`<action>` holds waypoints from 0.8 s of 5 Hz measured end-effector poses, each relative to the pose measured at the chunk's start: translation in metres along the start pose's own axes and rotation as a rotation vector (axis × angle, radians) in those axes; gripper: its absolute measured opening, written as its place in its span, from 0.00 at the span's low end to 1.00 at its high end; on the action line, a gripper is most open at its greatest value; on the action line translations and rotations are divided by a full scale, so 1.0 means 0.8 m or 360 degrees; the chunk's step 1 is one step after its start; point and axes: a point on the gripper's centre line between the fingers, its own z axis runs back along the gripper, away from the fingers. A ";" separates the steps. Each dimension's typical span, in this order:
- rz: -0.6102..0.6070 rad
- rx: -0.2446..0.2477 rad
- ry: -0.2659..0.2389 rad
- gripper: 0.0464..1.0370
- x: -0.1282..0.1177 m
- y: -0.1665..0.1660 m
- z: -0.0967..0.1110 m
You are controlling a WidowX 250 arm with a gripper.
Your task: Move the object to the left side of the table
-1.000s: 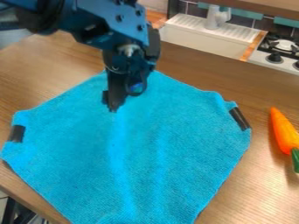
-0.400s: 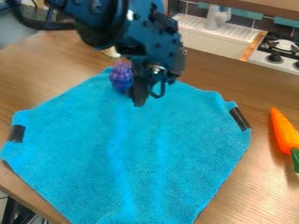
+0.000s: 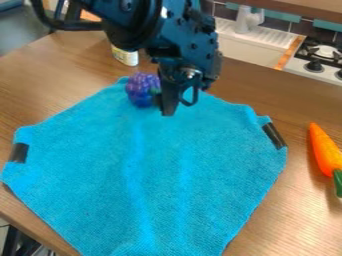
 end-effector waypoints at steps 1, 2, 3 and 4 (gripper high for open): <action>-0.0005 0.0002 0.0023 0.70 -0.002 -0.002 -0.004; -0.0017 -0.0001 0.0037 0.69 -0.002 -0.006 -0.006; -0.0016 0.0011 0.0047 0.67 -0.003 -0.006 -0.008; -0.0045 -0.0007 0.0060 0.57 -0.002 -0.012 -0.013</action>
